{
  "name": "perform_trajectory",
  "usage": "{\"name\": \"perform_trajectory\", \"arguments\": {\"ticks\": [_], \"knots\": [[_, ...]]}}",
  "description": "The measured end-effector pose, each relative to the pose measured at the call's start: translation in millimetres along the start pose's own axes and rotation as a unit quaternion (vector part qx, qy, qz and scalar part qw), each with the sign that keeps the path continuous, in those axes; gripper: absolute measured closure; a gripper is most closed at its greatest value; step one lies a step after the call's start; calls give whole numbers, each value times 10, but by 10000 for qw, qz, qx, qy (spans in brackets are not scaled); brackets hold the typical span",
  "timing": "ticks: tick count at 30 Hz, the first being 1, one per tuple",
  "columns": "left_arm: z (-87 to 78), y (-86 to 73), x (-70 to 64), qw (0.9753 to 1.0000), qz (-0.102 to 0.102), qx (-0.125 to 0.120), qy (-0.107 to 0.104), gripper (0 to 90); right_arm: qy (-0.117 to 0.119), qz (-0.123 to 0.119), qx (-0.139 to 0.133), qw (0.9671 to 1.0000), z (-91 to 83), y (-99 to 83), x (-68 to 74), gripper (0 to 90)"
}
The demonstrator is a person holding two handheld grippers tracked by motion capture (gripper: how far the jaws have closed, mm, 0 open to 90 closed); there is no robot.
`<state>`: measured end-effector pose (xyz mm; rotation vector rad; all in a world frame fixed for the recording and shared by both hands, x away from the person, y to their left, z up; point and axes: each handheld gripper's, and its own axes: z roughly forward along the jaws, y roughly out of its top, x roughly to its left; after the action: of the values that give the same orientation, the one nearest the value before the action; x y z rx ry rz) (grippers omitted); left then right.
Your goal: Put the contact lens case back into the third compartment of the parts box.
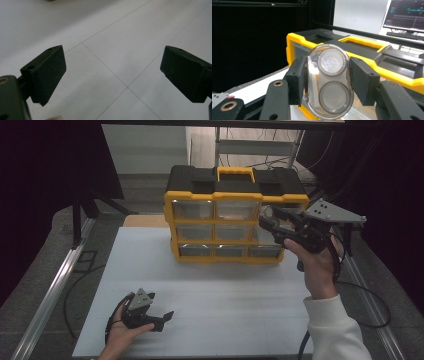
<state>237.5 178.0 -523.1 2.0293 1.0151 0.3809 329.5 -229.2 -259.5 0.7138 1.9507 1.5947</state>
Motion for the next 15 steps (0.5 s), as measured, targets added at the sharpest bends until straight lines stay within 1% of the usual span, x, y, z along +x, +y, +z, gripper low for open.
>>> {"name": "perform_trajectory", "arguments": {"ticks": [8, 11, 15], "knots": [[4, -1, 2, 10000, -15, 1, 7, 68, -229, -12, 62, 9997, 32, 87, -123, 490], [2, -1, 1, 10000, -6, 7, 5, 68, -296, 7, 92, 9995, 53, 92, -162, 490], [1, -3, 1, 10000, -14, 0, 12, 68, -476, -20, 214, 9986, 100, 71, -226, 490]]}}
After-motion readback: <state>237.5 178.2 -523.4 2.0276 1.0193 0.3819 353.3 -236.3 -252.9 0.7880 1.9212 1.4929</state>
